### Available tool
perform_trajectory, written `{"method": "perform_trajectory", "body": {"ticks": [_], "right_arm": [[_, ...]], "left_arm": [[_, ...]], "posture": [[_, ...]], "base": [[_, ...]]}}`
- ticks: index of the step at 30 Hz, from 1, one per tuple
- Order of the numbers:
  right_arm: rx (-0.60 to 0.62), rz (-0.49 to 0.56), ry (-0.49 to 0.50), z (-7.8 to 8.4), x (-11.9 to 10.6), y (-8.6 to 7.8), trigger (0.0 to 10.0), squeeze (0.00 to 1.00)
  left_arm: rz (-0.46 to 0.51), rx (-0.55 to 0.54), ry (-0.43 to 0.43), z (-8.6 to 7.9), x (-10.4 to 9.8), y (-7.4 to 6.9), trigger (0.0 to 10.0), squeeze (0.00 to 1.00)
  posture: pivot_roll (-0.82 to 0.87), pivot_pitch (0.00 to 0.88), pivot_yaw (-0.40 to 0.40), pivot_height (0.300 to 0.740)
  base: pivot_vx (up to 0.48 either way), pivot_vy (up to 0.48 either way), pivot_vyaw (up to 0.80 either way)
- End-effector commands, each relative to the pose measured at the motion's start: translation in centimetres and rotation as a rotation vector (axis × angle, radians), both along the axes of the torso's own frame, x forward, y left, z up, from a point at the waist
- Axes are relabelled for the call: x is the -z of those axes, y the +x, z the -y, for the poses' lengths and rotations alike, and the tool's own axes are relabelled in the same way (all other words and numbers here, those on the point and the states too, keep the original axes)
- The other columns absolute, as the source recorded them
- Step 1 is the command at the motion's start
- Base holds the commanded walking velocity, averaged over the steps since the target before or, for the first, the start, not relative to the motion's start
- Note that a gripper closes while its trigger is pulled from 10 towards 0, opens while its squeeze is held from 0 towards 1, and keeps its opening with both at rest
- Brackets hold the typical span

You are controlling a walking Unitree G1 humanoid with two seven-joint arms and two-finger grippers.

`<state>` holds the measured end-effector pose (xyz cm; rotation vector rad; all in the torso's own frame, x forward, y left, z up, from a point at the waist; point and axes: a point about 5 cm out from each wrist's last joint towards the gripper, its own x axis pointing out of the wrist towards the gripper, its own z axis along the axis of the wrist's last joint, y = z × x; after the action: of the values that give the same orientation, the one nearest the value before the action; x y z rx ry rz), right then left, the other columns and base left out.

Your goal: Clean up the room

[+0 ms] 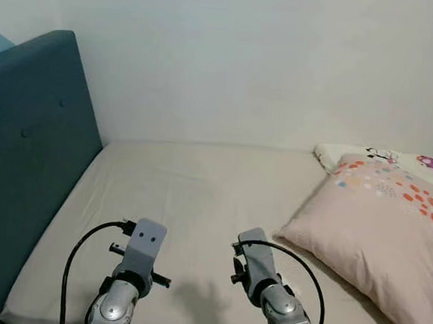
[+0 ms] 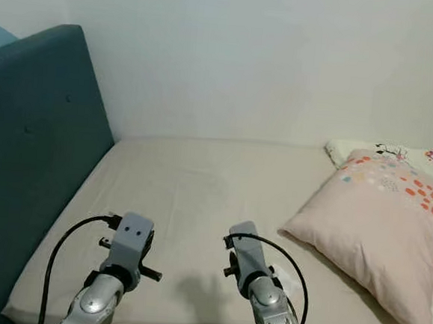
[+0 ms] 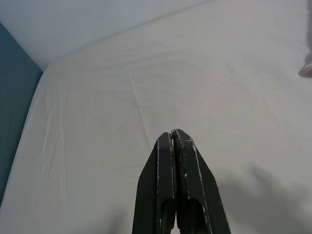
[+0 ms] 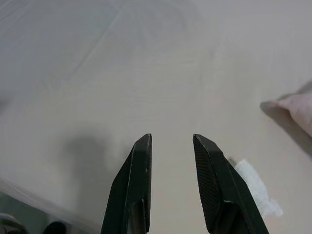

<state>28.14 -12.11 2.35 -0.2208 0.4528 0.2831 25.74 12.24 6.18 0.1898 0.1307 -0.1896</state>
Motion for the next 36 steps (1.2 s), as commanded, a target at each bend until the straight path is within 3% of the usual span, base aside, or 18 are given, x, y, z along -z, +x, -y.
{"method": "perform_trajectory", "body": {"ticks": [1, 36], "right_arm": [[0.008, -0.007, 0.013, -0.06, 0.06, -0.15, 10.0, 0.0], [0.013, -0.02, 0.027, -0.24, 0.19, -0.41, 10.0, 0.0]], "left_arm": [[-0.008, 0.012, 0.023, -0.1, 0.21, -0.07, 10.0, 0.0], [0.005, 0.072, 0.055, -0.35, -0.12, 0.16, 10.0, 0.0]], "posture": [[-0.03, 0.0, 0.011, 0.646], [-0.01, 0.001, 0.009, 0.623]], "base": [[0.0, 0.0, 0.0], [0.0, 0.0, 0.0]]}}
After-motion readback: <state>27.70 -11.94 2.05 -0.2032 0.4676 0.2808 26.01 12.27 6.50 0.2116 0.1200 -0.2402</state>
